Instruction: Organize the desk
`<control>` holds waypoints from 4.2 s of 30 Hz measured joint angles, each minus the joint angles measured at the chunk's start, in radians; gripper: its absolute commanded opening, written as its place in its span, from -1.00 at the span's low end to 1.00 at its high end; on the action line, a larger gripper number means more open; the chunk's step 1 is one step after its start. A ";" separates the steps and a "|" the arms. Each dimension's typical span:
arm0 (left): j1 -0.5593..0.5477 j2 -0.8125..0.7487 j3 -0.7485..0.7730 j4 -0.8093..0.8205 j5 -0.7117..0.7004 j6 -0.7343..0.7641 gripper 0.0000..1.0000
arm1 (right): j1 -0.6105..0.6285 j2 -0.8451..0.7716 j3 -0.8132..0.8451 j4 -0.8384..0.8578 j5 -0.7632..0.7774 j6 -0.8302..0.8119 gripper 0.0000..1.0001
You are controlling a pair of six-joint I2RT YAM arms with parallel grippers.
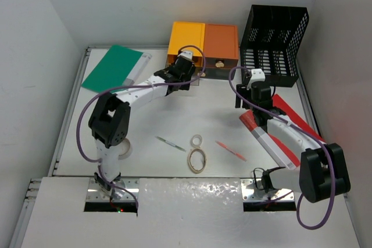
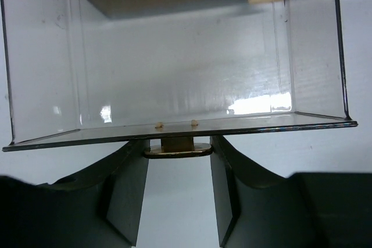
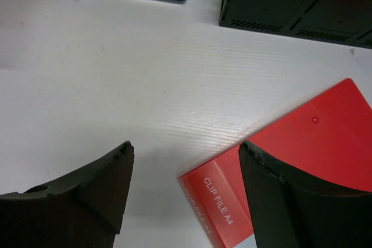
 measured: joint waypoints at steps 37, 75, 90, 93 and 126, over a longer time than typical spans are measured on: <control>-0.095 -0.516 -0.622 -0.273 0.607 1.154 0.57 | 0.000 -0.001 0.063 -0.267 -0.318 -0.032 0.72; 0.017 -0.516 -0.257 -0.083 0.750 0.674 -1.00 | 0.000 -0.026 0.041 -0.267 -0.309 -0.047 0.72; 0.156 -0.163 0.051 0.167 0.524 0.356 -1.00 | 0.000 -0.026 0.034 -0.267 -0.310 -0.046 0.72; 0.158 -0.100 0.053 0.158 0.462 0.361 -1.00 | 0.000 -0.025 0.032 -0.265 -0.311 -0.046 0.72; 0.803 -0.765 -0.047 -0.283 0.372 0.502 0.56 | 0.000 -0.005 0.024 -0.245 -0.344 -0.023 0.72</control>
